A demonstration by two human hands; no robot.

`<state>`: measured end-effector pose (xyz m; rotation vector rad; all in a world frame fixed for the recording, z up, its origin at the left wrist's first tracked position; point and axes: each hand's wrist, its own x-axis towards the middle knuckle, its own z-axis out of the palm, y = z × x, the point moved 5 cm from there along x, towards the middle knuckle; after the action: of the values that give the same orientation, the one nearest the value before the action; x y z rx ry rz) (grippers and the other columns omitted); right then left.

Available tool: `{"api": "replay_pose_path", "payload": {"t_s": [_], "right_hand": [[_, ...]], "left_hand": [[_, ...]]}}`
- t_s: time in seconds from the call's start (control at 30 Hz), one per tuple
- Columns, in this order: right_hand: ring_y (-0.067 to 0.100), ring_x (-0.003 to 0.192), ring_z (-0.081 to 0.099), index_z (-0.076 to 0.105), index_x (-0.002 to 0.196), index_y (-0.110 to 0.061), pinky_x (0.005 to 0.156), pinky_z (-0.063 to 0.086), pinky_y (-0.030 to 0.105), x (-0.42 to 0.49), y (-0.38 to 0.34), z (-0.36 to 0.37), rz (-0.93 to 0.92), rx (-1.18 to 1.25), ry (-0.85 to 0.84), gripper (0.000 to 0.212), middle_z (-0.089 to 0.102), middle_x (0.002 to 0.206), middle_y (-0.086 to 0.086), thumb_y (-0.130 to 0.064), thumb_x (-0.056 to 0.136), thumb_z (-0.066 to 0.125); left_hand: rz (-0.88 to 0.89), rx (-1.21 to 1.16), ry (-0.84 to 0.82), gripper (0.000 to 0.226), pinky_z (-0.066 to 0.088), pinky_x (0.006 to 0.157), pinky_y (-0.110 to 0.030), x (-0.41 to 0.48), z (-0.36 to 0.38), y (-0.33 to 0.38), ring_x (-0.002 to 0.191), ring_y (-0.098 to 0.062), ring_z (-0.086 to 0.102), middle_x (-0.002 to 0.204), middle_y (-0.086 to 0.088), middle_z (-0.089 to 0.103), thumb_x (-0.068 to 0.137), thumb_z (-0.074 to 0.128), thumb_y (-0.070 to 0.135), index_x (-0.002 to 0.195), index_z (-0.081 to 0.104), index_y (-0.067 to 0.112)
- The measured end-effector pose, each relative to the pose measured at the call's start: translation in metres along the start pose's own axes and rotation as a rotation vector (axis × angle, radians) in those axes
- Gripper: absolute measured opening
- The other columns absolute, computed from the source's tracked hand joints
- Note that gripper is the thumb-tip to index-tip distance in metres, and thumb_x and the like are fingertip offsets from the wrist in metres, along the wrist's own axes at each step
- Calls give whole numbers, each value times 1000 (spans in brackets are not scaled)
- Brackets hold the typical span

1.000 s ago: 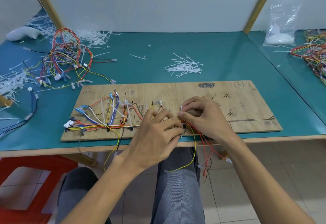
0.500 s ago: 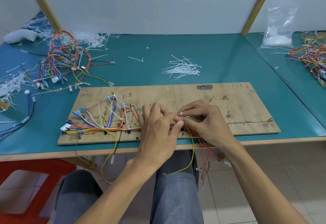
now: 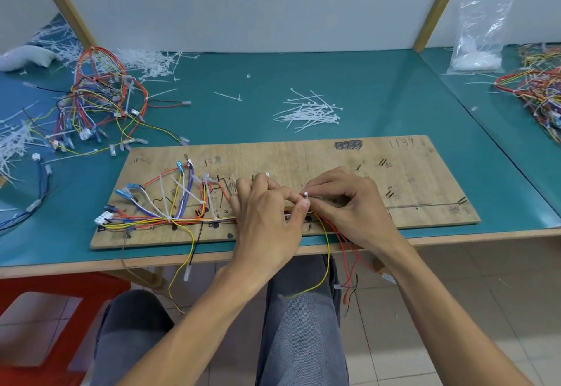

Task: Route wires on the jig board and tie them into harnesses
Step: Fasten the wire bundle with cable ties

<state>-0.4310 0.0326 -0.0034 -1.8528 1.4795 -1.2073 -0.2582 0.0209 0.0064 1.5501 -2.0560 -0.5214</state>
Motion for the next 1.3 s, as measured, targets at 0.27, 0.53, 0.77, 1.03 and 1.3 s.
{"api": "replay_pose_path", "payload": {"t_s": [0.27, 0.53, 0.77, 1.03, 1.3], "right_hand": [[16, 102, 69, 86, 98, -16, 86, 56, 37, 0, 2, 1, 14, -9, 11, 10, 79, 98, -8, -18, 88, 86], [15, 102, 69, 86, 98, -15, 87, 56, 41, 0, 1, 0, 29, -5, 4, 11, 79, 97, -8, -20, 88, 86], [14, 102, 68, 86, 97, -16, 86, 56, 40, 0, 1, -1, 11, -22, -2, 10, 79, 97, -9, -21, 89, 85], [15, 101, 67, 86, 93, -20, 84, 54, 38, 0, -5, 0, -54, -95, -32, 3, 78, 95, -13, -21, 91, 83], [17, 102, 63, 86, 98, -20, 86, 52, 42, -4, -7, 2, -127, -160, -47, 13, 76, 99, -14, -21, 86, 87]], "left_hand": [[-19, -19, -19, 19, 23, 97, -34, 1, -1, -1, 113, -18, 34, 108, 9, 48, 99, 65, 50, 100, 78, 37], [-30, -46, -11, 22, 23, 100, -35, 1, -1, -2, 115, -19, 36, 107, 9, 49, 99, 64, 52, 102, 78, 36], [-40, -49, -34, 22, 17, 92, -29, 2, -2, -1, 114, -18, 35, 107, 9, 48, 99, 63, 53, 103, 78, 37], [-67, -78, -19, 22, 16, 92, -28, 4, -3, -2, 117, -20, 38, 106, 8, 53, 98, 65, 52, 100, 79, 35], [-88, -101, -19, 16, 29, 101, -38, 8, -6, -3, 115, -19, 41, 102, 12, 56, 95, 69, 52, 102, 71, 38]]}}
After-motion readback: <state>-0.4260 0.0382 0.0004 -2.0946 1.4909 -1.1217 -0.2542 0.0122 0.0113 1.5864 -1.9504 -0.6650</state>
